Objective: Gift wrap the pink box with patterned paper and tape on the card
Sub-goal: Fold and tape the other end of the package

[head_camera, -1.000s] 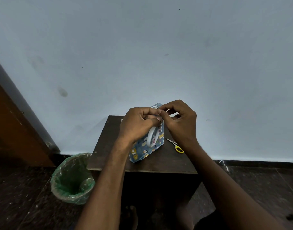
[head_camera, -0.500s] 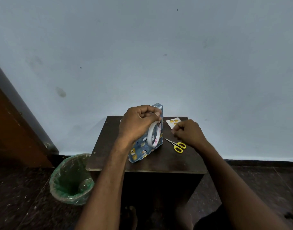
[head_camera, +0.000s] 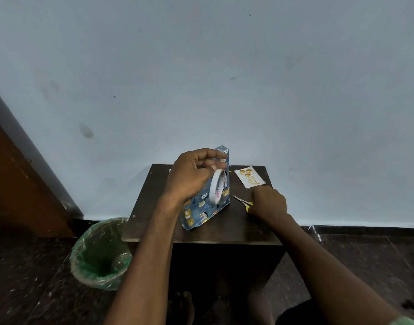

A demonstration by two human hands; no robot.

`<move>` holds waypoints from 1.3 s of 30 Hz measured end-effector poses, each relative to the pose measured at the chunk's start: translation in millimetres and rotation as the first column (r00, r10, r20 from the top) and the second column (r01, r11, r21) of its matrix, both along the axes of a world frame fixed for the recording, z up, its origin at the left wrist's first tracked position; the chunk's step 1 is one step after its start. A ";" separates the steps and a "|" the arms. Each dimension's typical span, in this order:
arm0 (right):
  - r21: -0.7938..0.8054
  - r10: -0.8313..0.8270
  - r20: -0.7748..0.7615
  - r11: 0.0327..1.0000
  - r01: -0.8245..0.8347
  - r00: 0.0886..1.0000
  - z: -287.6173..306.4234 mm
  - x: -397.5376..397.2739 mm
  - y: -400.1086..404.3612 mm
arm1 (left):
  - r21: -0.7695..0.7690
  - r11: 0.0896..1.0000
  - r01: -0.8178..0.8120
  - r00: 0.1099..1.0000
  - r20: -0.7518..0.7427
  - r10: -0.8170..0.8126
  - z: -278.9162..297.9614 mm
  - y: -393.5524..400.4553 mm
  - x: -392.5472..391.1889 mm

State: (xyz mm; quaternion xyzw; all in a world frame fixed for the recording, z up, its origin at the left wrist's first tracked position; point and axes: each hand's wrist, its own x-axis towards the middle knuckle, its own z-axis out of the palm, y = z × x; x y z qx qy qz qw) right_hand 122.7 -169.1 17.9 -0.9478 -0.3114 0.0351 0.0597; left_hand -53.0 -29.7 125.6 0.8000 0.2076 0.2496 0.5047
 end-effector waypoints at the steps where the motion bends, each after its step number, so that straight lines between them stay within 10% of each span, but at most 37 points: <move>1: -0.017 0.004 0.029 1.000 -0.004 1.000 -2.9 -1.4 1.5 | 0.005 1.000 -0.001 1.000 -0.001 0.001 -0.8 0.5 -0.1; 11: 0.220 -0.004 -0.127 0.975 0.032 0.992 18.1 9.4 -8.1 | 0.018 0.999 0.030 0.999 0.020 -0.030 0.1 1.2 -0.8; 19: 0.690 0.442 -0.395 0.721 -0.058 0.806 86.9 7.5 -33.6 | 0.010 1.000 0.024 0.999 0.027 -0.024 -0.7 1.7 0.2; 39: 0.681 0.524 -0.380 0.716 -0.152 0.762 113.1 -8.3 -29.5 | 0.051 0.998 0.037 0.999 0.022 -0.038 -2.8 3.8 0.5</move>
